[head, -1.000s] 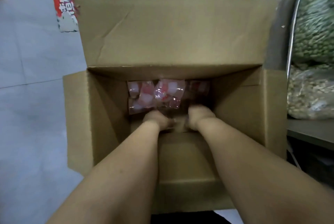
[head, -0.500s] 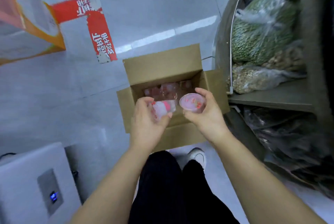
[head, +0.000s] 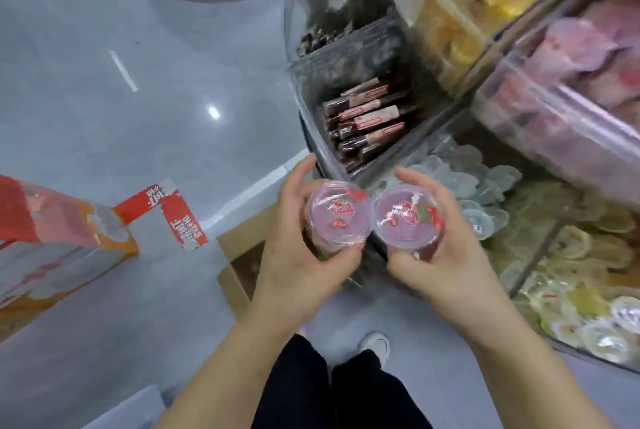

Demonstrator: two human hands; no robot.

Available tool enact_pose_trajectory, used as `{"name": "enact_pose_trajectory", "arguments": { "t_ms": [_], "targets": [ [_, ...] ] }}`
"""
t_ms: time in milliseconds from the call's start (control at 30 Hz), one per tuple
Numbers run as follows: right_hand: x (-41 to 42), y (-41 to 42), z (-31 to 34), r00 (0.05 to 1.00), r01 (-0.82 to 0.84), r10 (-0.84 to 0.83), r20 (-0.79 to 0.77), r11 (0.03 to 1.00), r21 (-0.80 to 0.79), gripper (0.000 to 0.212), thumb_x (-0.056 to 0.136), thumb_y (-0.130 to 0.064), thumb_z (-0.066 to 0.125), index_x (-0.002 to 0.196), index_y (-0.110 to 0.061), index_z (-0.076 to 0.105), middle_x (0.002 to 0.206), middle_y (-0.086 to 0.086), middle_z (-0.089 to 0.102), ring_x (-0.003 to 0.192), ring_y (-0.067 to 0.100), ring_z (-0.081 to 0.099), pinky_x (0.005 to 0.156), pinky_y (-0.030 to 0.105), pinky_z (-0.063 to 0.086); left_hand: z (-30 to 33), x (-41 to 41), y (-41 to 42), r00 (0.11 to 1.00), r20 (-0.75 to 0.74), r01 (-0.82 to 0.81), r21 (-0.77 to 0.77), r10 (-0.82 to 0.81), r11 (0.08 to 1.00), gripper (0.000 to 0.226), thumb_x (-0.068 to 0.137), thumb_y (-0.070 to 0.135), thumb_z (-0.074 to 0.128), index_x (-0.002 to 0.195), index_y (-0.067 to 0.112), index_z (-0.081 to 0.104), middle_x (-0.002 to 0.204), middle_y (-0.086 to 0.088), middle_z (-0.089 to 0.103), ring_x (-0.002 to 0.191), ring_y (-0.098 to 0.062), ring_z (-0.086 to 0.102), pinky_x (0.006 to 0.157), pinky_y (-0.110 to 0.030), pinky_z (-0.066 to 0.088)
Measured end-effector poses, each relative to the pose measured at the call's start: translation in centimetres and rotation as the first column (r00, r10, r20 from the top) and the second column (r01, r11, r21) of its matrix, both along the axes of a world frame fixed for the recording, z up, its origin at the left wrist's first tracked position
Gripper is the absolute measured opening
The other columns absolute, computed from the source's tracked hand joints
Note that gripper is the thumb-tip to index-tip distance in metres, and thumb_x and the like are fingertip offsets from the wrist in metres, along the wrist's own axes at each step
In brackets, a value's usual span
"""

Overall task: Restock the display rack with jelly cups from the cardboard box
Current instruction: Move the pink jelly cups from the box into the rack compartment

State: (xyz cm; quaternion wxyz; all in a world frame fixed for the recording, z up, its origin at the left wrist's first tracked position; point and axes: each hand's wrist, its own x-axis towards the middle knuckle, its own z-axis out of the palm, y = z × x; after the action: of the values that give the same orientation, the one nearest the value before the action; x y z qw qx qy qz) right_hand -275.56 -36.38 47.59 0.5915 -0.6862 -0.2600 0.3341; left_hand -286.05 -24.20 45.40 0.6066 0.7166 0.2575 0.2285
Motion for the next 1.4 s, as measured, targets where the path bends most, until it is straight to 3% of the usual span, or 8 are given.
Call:
{"name": "enact_pose_trajectory", "arguments": {
  "t_ms": [267,400,500,600,767,933,1100,1400],
  "targets": [
    [4.6,-11.5,7.6,0.953,0.26,-0.27,0.134,0.961,0.09,0.048,0.068,-0.002,0.065,0.105,-0.029,0.053,0.092,-0.017,0.065,0.083,-0.002,0.061,0.072,0.009,0.046,7.0,8.8,-9.7,0.944,0.191,0.272,0.009,-0.269,0.962,0.071,0.067,0.003,0.065,0.123,0.041,0.041,0.104,0.019,0.061,0.098,-0.002,0.06,0.083,-0.011,0.044],
    [7.4,-14.2,9.0,0.889,0.411,-0.422,0.179,0.906,0.096,0.049,0.062,-0.017,0.076,0.099,-0.03,0.048,0.088,-0.021,0.06,0.079,-0.006,0.057,0.069,0.009,0.045,9.1,12.8,-11.9,0.923,0.17,0.34,0.058,-0.345,0.939,0.056,0.062,0.012,0.073,0.107,0.028,0.044,0.096,0.011,0.059,0.086,0.007,0.058,0.076,-0.006,0.042],
    [10.1,-14.8,9.7,0.829,0.494,-0.493,0.265,0.867,0.067,0.055,0.061,-0.024,0.08,0.102,-0.034,0.045,0.099,-0.016,0.055,0.085,-0.012,0.051,0.073,0.004,0.041,10.5,15.4,-11.0,0.875,0.135,0.44,0.178,-0.464,0.88,0.049,0.064,0.023,0.079,0.104,0.029,0.052,0.104,0.009,0.058,0.099,0.004,0.056,0.084,-0.007,0.04],
    [13.2,-14.4,9.6,0.797,0.538,-0.505,0.331,0.843,-0.009,0.061,0.065,-0.027,0.082,0.112,-0.037,0.045,0.108,-0.028,0.05,0.098,-0.019,0.047,0.081,-0.002,0.037,11.4,18.6,-9.3,0.853,0.019,0.471,0.401,-0.522,0.785,0.055,0.062,0.039,0.082,0.109,0.036,0.054,0.111,0.015,0.054,0.111,0.001,0.049,0.095,-0.01,0.034],
    [16.6,-11.9,8.4,0.722,0.644,-0.525,0.451,0.748,-0.161,0.057,0.063,-0.033,0.083,0.11,-0.028,0.05,0.104,-0.02,0.052,0.1,-0.002,0.047,0.072,0.003,0.035,11.7,23.7,-6.2,0.787,-0.123,0.57,0.52,-0.604,0.637,0.058,0.064,0.026,0.074,0.118,0.022,0.053,0.113,0.018,0.054,0.11,-0.003,0.051,0.095,-0.014,0.039],
    [17.5,-9.4,6.8,0.653,0.684,-0.34,0.676,0.649,-0.334,0.063,0.063,-0.039,0.08,0.112,-0.017,0.048,0.113,0.0,0.049,0.102,0.017,0.051,0.074,0.022,0.034,11.6,27.2,-3.0,0.581,-0.38,0.758,0.574,-0.72,0.309,0.062,0.061,0.027,0.064,0.121,0.017,0.053,0.115,0.008,0.046,0.11,-0.001,0.045,0.095,-0.007,0.031],
    [17.6,-7.7,6.4,0.593,0.743,-0.143,0.792,0.475,-0.471,0.064,0.066,-0.053,0.074,0.11,-0.018,0.043,0.111,0.002,0.045,0.09,0.028,0.06,0.063,0.035,0.044,10.5,29.8,-1.9,0.469,-0.565,0.765,0.644,-0.679,-0.007,0.061,0.063,0.02,0.073,0.122,0.023,0.058,0.114,0.001,0.05,0.105,-0.016,0.038,0.098,-0.031,0.034],
    [17.6,-9.0,7.1,0.767,0.599,-0.187,0.613,0.55,-0.582,0.078,0.065,-0.039,0.08,0.128,-0.027,0.036,0.121,0.001,0.044,0.101,0.029,0.058,0.077,0.033,0.044,9.8,30.2,-1.6,0.431,-0.564,0.707,0.696,-0.705,-0.125,0.062,0.067,0.008,0.072,0.126,0.018,0.055,0.121,-0.004,0.051,0.109,-0.024,0.047,0.09,-0.043,0.045]
  ]
}}
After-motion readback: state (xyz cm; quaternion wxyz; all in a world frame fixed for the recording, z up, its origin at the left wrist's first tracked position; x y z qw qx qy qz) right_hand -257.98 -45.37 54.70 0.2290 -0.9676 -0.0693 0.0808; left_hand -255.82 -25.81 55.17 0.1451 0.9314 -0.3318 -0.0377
